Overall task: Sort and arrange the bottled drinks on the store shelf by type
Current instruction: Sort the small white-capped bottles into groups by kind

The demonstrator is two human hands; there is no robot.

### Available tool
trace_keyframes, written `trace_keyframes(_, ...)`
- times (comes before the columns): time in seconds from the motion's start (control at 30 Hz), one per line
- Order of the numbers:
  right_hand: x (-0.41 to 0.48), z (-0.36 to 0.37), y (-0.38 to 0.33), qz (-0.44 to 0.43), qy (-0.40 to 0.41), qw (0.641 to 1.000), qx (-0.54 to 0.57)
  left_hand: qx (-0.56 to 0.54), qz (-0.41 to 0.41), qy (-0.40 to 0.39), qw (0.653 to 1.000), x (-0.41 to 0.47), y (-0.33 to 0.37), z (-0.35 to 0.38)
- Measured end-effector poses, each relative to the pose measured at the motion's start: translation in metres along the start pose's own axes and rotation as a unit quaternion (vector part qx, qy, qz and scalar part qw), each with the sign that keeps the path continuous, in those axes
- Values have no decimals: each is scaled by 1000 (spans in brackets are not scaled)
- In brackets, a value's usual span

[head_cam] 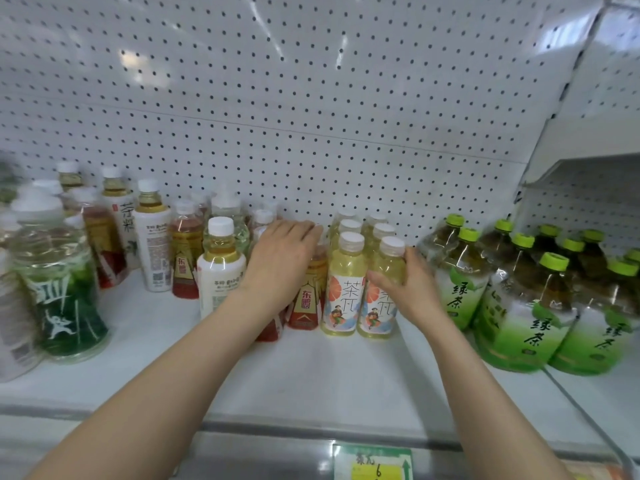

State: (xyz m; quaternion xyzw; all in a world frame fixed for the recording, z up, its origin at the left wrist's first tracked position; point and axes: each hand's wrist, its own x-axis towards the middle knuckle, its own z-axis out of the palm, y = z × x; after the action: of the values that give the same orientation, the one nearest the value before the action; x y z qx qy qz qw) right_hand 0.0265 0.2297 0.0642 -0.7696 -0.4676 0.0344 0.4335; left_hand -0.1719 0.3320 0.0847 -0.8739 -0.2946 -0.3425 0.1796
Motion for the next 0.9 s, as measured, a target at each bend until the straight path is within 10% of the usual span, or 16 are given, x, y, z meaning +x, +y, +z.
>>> trace_keyframes(0.1,-4,-4,2,7,-15,1000,-21,-16,8,5,1000,-5,-3,-7)
trace_keyframes(0.27,-23,-2,-43,-159,176,970,-61,-33,-68,187,979,-48,-18,-45)
trace_keyframes(0.43,-20,39,-107,-231,40,971,-55,-222,-307,55,924,-86,-51,-47)
trace_keyframes(0.9,22,130,-214,-218,-106,960,-140,-139,-351,13,926,-143,-120,-100)
